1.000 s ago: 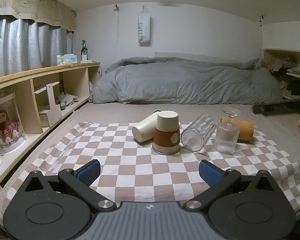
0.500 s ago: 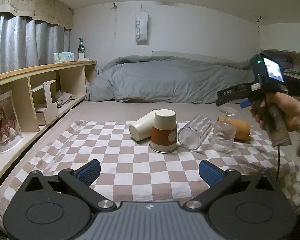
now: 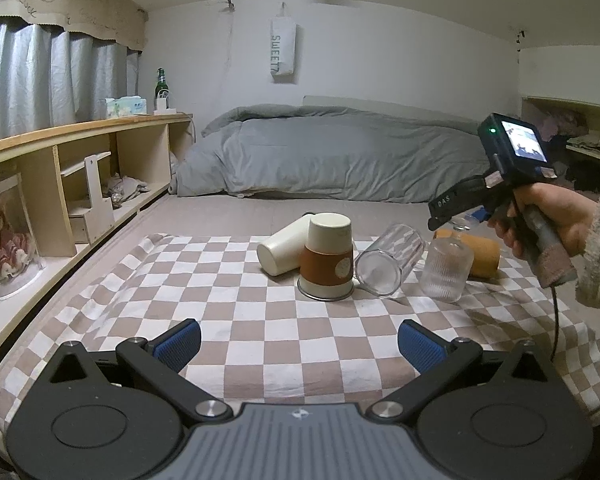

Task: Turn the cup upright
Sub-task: 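Move the right tool to the tipped ribbed goblet and close on its base, then lift the goblet with the right tool and rotate it upright, then carry the upright goblet with the right tool onto the open cloth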

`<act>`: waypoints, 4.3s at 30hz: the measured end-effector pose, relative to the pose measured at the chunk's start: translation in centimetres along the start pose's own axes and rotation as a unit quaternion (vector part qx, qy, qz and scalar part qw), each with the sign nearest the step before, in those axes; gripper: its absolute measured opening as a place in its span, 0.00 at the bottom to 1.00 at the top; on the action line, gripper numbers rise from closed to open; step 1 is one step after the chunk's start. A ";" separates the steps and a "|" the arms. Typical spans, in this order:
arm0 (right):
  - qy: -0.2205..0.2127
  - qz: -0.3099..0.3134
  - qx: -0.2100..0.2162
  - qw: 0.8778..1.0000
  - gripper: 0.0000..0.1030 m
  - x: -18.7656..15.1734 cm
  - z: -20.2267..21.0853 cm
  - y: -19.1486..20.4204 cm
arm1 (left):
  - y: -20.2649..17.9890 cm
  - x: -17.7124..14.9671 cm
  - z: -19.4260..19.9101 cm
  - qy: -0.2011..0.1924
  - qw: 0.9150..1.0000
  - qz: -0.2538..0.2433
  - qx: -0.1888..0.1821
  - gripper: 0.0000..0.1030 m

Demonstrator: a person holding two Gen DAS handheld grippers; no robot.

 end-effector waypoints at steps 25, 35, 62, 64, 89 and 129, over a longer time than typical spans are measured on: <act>0.150 -0.009 0.027 0.988 0.59 -13.2 6.3 -0.5 | -0.7 -0.1 -0.4 0.003 1.000 -0.006 -0.003 1.00; 0.139 -0.005 0.052 0.989 0.60 -13.4 7.7 -0.5 | -3.2 -0.4 -2.4 0.028 0.999 0.006 -0.039 1.00; 0.095 -0.001 0.152 0.984 0.27 -14.1 8.5 -3.2 | -16.7 -1.1 -21.4 0.246 0.935 0.153 -0.202 0.91; 0.094 0.000 0.154 0.984 0.27 -14.1 8.4 -3.3 | -17.4 -1.3 -22.0 0.249 0.934 0.151 -0.208 0.86; 0.081 0.047 0.200 0.975 0.27 -14.0 9.9 1.7 | -12.5 0.5 -16.3 0.187 0.949 0.091 -0.238 0.70; -0.049 0.126 0.321 0.937 0.30 -9.1 7.1 23.8 | 10.7 2.5 -14.4 0.095 0.994 0.011 0.046 0.70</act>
Point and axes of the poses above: each gripper's, at about its wrist camera, not at the fingertips, and z roughly against the way its jaws point, y to its left, x to its top, the point moved 5 cm from there along -z, roughly the way its jaws point, and after that the axes turned 11 degrees about -y, right-handed, at the moved point
